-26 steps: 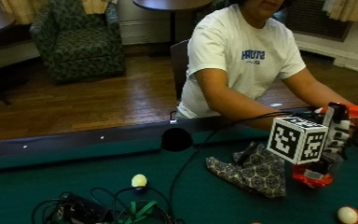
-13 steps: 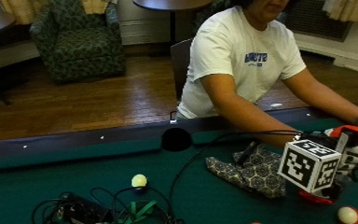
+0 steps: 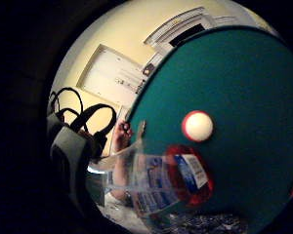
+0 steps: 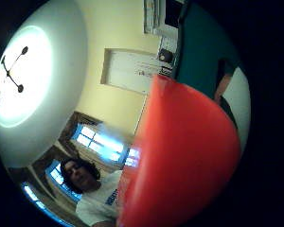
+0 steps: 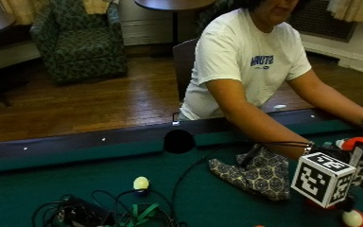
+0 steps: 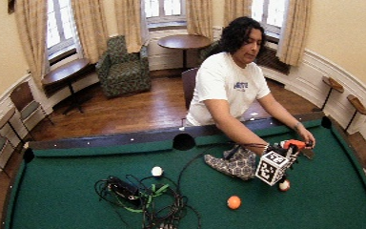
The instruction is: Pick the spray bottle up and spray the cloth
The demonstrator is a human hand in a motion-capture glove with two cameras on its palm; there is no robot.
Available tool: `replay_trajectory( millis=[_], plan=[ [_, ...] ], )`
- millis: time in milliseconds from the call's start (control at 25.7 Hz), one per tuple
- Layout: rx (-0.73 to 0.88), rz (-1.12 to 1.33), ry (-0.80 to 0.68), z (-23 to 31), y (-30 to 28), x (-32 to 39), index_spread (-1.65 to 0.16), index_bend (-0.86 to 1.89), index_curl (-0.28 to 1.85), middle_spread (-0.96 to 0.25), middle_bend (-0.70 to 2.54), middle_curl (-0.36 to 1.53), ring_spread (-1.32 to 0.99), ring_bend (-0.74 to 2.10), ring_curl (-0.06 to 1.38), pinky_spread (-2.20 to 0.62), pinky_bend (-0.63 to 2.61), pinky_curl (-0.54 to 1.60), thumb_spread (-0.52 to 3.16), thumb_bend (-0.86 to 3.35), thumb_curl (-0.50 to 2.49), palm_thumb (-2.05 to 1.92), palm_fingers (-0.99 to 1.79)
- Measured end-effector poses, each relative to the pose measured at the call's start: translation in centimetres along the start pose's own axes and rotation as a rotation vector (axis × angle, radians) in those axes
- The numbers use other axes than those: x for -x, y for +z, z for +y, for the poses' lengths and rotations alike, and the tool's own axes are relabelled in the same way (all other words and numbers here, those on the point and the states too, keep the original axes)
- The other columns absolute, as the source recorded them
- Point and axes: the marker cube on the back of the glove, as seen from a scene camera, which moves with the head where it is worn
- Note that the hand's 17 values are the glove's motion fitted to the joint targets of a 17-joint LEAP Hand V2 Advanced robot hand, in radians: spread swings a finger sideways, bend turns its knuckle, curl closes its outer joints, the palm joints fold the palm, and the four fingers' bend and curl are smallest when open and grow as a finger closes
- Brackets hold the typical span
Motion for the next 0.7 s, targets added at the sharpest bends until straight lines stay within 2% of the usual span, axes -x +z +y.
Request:
replay_trajectory(
  millis=[699],
  plan=[
    [-0.011,0.004,0.023,0.41,-0.18,-0.37,-0.3,0.33,0.66,-0.24,0.59,0.55,-0.23,0.68,0.48,-0.32,0.45,0.4,0.34,-0.03,0.88,0.86,1.38]
  ],
)
